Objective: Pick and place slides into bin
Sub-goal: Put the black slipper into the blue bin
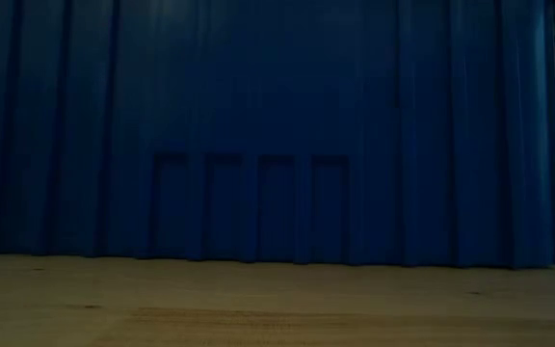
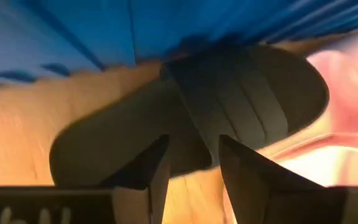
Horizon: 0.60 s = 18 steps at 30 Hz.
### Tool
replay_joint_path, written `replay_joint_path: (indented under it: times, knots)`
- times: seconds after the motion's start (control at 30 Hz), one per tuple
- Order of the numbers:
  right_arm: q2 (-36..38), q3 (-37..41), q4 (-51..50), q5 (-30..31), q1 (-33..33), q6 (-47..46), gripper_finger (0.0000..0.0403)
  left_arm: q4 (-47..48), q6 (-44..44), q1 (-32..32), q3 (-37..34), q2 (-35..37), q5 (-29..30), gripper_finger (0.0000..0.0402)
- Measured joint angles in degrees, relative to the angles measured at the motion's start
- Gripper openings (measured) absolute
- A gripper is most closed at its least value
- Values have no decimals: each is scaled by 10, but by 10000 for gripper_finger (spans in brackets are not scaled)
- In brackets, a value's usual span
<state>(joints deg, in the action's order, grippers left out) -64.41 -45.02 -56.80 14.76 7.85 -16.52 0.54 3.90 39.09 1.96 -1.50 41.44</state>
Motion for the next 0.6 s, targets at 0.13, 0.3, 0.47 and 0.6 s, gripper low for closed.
replay_joint_path:
  times: [0.13,0.3,0.47,0.6]
  knots:
    - [8,15,24,3,0,0,139,0,0,0,0,0,28,202]
    - [20,16,14,-1,0,5,139,0,0,0,0,0,33,202]
    - [54,18,-14,-6,0,3,139,1,0,0,0,0,34,202]
    - [76,21,-29,-6,0,7,139,1,0,0,0,0,33,202]
